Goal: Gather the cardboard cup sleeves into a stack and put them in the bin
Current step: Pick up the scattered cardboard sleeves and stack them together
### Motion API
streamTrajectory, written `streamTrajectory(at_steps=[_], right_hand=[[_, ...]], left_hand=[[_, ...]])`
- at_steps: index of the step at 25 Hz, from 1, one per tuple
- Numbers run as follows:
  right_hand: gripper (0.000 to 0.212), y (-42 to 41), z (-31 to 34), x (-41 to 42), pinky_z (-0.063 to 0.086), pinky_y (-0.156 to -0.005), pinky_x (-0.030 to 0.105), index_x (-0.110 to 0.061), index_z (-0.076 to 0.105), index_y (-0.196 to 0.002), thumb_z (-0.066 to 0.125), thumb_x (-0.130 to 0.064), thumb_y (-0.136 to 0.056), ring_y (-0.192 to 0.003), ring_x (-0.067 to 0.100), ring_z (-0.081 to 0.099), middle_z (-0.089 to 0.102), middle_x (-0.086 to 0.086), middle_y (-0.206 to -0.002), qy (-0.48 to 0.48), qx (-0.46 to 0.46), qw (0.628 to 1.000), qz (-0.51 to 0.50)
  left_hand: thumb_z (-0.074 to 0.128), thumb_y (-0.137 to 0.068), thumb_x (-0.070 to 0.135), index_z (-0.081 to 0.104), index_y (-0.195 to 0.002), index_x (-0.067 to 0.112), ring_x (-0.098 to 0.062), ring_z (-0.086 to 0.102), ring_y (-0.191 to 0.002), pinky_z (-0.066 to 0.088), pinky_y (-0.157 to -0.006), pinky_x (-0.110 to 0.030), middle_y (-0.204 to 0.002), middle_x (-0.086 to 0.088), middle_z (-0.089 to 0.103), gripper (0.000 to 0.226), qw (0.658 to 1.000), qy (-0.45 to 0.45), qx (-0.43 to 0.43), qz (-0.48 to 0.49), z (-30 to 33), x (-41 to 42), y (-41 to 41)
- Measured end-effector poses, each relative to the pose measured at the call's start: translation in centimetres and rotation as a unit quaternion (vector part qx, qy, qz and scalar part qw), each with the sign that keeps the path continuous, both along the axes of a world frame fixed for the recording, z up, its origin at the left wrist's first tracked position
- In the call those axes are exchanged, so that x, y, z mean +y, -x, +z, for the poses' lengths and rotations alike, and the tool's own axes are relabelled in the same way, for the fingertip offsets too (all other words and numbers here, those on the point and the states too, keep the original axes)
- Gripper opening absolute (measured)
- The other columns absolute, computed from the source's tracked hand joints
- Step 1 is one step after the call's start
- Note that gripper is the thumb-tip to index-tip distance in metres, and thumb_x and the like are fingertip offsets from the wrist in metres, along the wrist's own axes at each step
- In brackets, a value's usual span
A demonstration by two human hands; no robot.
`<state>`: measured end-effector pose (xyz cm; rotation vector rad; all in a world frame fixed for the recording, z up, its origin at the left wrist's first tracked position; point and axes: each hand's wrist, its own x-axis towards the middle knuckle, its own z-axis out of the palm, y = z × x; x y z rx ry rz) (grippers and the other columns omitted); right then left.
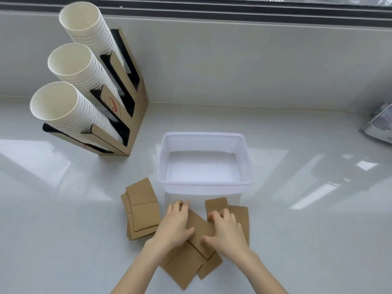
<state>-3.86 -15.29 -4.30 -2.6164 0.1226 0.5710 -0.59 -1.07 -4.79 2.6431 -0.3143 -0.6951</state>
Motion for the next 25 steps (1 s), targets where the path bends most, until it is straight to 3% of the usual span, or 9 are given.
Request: streamTrajectory(at_steps=[4, 11, 14, 17, 19, 22, 25], right_hand=[[0.043, 0.2, -0.5, 0.7, 0.032, -0.086, 0.029, -0.02, 0.044, -0.111, 0.063, -0.036, -0.076, -0.113, 0.022, 0.038, 0.039, 0.002, -0.12, 0.002, -0.024, 1.0, -0.012], [0.035, 0.2, -0.6, 0.8, 0.033, -0.084, 0.031, -0.018, 0.041, -0.105, 0.062, -0.028, -0.079, -0.109, 0.021, 0.044, 0.045, 0.0, -0.112, -0.013, -0.052, 0.999, -0.009], [0.031, 0.2, -0.4, 0.2, 0.037, -0.081, 0.03, -0.022, 0.034, -0.09, 0.063, -0.023, -0.078, -0.097, 0.021, 0.047, 0.042, -0.002, -0.099, -0.063, -0.045, 0.997, -0.025], [0.025, -0.1, -0.3, -0.7, 0.045, -0.08, 0.031, -0.023, 0.04, -0.088, 0.062, -0.017, -0.079, -0.091, 0.02, 0.053, 0.044, -0.003, -0.095, -0.137, -0.034, 0.988, -0.064], [0.022, -0.1, -0.1, -1.2, 0.044, -0.077, 0.023, -0.024, 0.045, -0.09, 0.06, -0.013, -0.078, -0.089, 0.014, 0.052, 0.047, -0.005, -0.093, -0.169, -0.042, 0.982, -0.077], [0.021, -0.1, 0.2, -1.8, 0.038, -0.066, 0.011, -0.023, 0.051, -0.09, 0.059, -0.009, -0.078, -0.079, 0.002, 0.048, 0.047, -0.009, -0.085, -0.208, -0.056, 0.972, -0.09], [0.012, -0.1, 0.9, -2.6, 0.041, -0.063, 0.007, -0.023, 0.055, -0.091, 0.058, -0.015, -0.083, -0.08, 0.006, 0.051, 0.052, -0.012, -0.082, -0.26, -0.059, 0.957, -0.117]], left_hand=[[0.056, -0.082, 0.029, 0.008, -0.142, 0.014, -0.025, 0.018, -0.134, 0.031, -0.108, -0.033, -0.145, -0.011, 0.022, 0.078, 1.0, -0.007, -0.009, -0.003, -0.3, -0.2, 0.0], [0.06, -0.08, 0.025, 0.01, -0.141, 0.018, -0.026, 0.026, -0.127, 0.034, -0.104, -0.033, -0.139, -0.01, 0.022, 0.079, 0.998, 0.043, -0.029, 0.016, -0.1, -0.4, 0.0], [0.062, -0.079, 0.024, 0.009, -0.141, 0.02, -0.024, 0.034, -0.122, 0.036, -0.098, -0.028, -0.135, -0.008, 0.023, 0.082, 0.996, 0.076, -0.035, 0.023, 0.1, -0.4, 0.1], [0.061, -0.08, 0.025, 0.018, -0.139, 0.017, -0.021, 0.038, -0.123, 0.037, -0.098, -0.027, -0.132, -0.005, 0.032, 0.073, 0.993, 0.109, -0.014, 0.053, 0.2, -0.3, -0.1], [0.059, -0.082, 0.024, 0.036, -0.126, 0.016, -0.018, 0.042, -0.118, 0.037, -0.094, -0.025, -0.127, -0.003, 0.044, 0.05, 0.989, 0.133, -0.002, 0.072, 0.2, -0.2, -0.1], [0.055, -0.084, 0.019, 0.046, -0.094, 0.018, -0.016, 0.049, -0.088, 0.038, -0.071, -0.022, -0.099, -0.002, 0.056, 0.013, 0.979, 0.18, -0.01, 0.096, 0.7, 0.0, 0.2], [0.053, -0.084, 0.016, 0.045, -0.078, 0.026, -0.013, 0.051, -0.074, 0.04, -0.064, -0.016, -0.081, 0.005, 0.056, 0.015, 0.964, 0.225, -0.006, 0.142, 1.3, 0.4, 0.3]])
